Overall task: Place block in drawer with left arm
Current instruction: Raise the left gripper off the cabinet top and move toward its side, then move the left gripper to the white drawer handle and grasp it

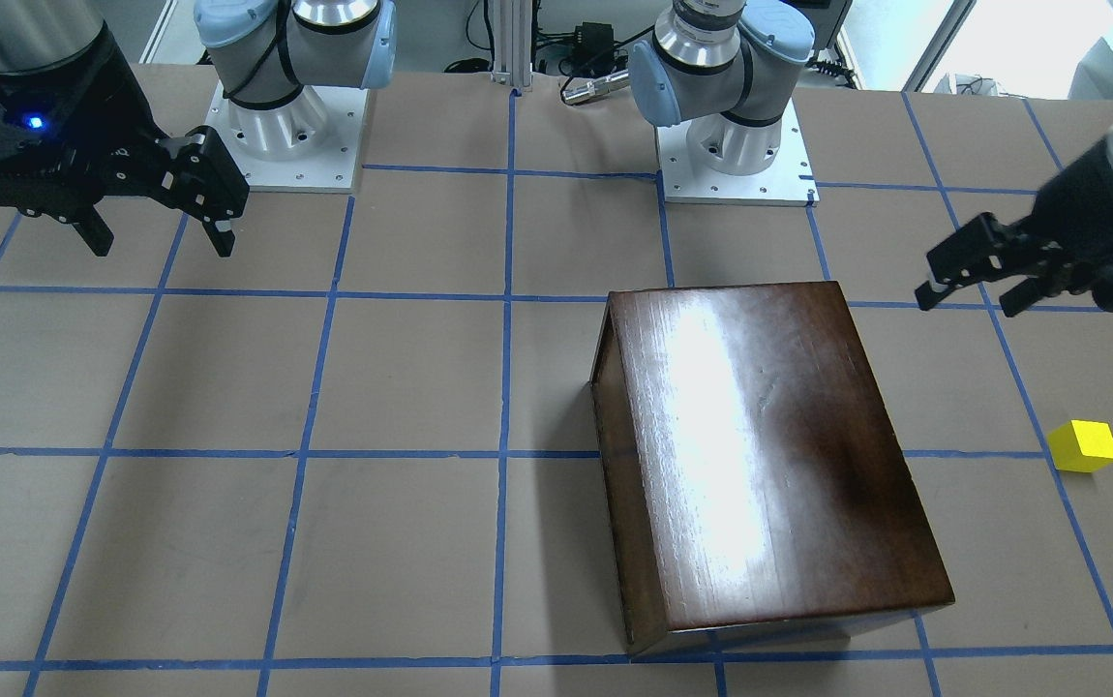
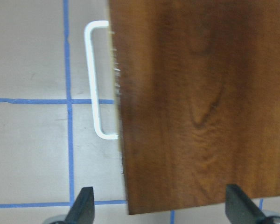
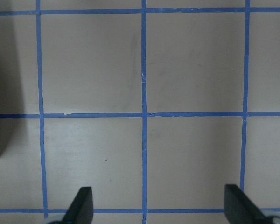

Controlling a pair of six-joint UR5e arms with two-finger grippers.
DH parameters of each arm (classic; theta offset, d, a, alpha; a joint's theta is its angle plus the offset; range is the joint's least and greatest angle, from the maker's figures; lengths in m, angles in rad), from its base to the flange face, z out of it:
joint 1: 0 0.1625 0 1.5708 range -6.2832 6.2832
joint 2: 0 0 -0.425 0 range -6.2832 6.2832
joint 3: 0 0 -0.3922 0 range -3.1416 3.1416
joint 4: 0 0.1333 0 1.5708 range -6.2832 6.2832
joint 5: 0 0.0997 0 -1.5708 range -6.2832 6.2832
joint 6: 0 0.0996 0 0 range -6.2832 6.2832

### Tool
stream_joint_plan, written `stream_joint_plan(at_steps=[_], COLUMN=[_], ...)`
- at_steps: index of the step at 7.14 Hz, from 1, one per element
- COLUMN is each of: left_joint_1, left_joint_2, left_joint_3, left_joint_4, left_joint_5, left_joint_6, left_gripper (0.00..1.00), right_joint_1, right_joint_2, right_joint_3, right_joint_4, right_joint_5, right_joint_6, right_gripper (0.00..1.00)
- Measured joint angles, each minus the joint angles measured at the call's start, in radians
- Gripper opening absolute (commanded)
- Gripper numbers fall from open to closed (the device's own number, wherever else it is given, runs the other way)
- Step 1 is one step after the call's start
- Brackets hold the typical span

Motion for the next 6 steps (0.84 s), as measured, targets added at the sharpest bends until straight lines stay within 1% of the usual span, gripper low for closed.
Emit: stream_joint_plan(at_steps=[2,3,4,6], left_joint_1=[0.086,0.105,0.107,0.085], left_joint_2=[-0.069,-0.106,-0.132,-0.15], left_joint_3=[-0.003,-0.012,-0.036,-0.097], left_joint_4=[0.031,0.061,0.106,0.199], left_joint_5=[-0.046,-0.061,-0.069,-0.081], left_joint_6=[0.074,0.102,0.102,0.064], left_gripper=[1.0,1.0,1.0,1.0], right_joint_1=[0.0,0.0,0.0,0.0], right_joint_2=[0.0,0.0,0.0,0.0], right_joint_3=[0.0,0.0,0.0,0.0], right_joint_4=[0.0,0.0,0.0,0.0], right_joint_5=[0.0,0.0,0.0,0.0], right_joint_6=[0.0,0.0,0.0,0.0], right_gripper=[1.0,1.0,1.0,1.0])
